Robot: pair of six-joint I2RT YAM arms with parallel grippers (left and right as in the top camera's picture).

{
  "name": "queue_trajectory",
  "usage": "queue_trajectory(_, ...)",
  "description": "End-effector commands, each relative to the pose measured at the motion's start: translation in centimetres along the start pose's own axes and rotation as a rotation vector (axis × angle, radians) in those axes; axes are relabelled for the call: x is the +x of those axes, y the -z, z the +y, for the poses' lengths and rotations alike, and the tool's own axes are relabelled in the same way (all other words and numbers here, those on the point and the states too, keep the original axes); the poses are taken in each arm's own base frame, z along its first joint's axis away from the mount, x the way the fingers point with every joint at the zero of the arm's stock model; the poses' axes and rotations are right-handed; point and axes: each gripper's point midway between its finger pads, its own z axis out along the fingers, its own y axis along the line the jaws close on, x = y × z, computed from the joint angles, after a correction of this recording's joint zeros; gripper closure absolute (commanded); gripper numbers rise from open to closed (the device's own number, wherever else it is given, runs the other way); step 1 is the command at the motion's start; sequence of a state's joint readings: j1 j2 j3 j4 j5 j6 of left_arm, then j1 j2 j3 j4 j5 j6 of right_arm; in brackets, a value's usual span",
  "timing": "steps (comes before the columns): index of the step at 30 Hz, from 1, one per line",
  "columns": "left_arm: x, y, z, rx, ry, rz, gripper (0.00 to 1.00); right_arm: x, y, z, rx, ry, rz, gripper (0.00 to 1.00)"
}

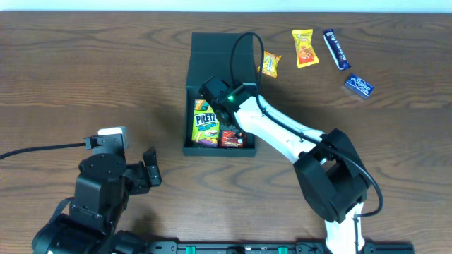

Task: Pack container
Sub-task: 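Lower the Hello Panda box beside the Pretz box and open the gripper, then move the right gripper up toward the blue Dairy Milk bar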

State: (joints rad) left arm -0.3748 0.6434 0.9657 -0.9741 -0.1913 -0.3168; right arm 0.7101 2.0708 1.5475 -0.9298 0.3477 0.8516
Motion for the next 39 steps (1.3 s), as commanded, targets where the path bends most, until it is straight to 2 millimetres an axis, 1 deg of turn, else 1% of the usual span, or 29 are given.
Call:
queue_trajectory(1,-0.7,0.6,0.3,-0.012,0.001,-0.027,0.05,-1.0,-0.1,0.0,-0.006,0.001,-0.018,0.99)
queue_trajectory(6,-0.7,0.6,0.3,-0.012,0.001,-0.026,0.05,-1.0,-0.1,0.5,-0.033,0.037,-0.013,0.99)
queue_trajectory(14,-0.7,0.6,0.3,-0.012,0.001,-0.026,0.05,-1.0,-0.1,0.6,-0.036,0.048,-0.011,0.99)
queue_trajectory(18,-0.7,0.6,0.3,-0.012,0.001,-0.026,0.05,-0.8,-0.1,1.3,-0.073,0.094,-0.001,0.98)
queue_trajectory(30,-0.7,0.6,0.3,-0.012,0.001,-0.026,0.05,-0.8,0.2,1.5,-0.087,0.093,0.003,0.99)
queue_trajectory(32,-0.7,0.6,0.3,-0.012,0.001,-0.027,0.05,-1.0,0.8,1.5,-0.096,0.091,0.002,0.99)
queue_trajectory(35,-0.7,0.6,0.3,-0.012,0.001,-0.026,0.05,-1.7,2.7,1.6,-0.134,0.079,-0.018,0.99)
queue_trajectory(36,-0.7,0.6,0.3,-0.012,0.001,-0.026,0.05,-2.1,3.6,1.7,-0.152,0.072,-0.031,0.99)
queue_trajectory(39,-0.7,0.6,0.3,-0.012,0.001,-0.026,0.05,-3.5,7.0,1.4,-0.214,0.044,-0.091,0.98)
